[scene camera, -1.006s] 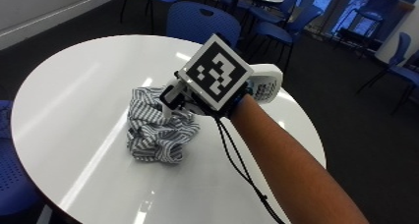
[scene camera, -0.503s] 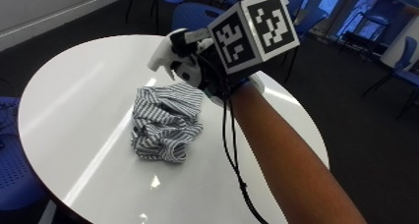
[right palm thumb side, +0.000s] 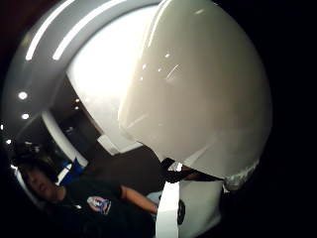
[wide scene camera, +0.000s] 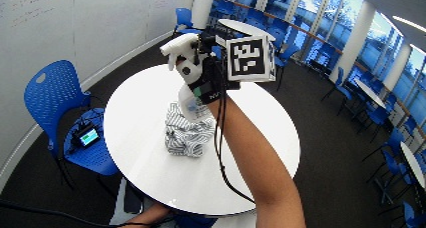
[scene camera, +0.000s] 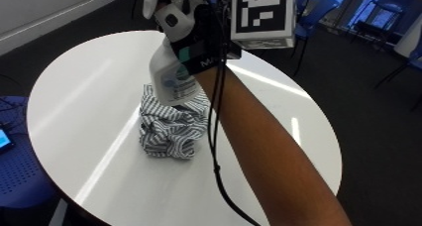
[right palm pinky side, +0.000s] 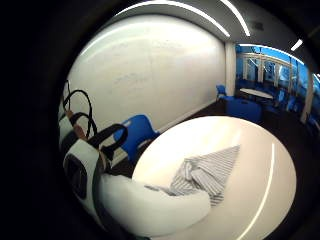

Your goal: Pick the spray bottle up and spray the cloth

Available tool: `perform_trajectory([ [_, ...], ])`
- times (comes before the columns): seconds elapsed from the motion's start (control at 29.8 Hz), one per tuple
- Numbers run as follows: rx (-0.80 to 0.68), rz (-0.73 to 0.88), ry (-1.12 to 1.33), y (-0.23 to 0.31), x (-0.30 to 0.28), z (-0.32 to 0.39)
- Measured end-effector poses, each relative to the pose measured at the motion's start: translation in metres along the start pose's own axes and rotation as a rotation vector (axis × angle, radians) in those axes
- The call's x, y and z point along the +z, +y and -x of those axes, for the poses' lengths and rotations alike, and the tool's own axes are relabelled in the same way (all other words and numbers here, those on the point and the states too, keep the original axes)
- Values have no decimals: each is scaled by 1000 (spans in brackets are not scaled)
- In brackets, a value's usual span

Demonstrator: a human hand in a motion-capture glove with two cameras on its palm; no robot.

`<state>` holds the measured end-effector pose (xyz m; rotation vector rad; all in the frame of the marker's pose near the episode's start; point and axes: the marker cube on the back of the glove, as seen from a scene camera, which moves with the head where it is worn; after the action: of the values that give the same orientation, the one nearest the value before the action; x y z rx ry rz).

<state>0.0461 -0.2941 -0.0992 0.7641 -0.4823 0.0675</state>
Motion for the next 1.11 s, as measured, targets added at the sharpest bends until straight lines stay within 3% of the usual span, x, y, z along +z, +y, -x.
perform_trajectory([
  [0.23,102,-163,-197,-3,45,22],
  [0.7,304,-117,-267,18,126,-9],
  [1.11,379,-95,-231,11,124,-26],
])
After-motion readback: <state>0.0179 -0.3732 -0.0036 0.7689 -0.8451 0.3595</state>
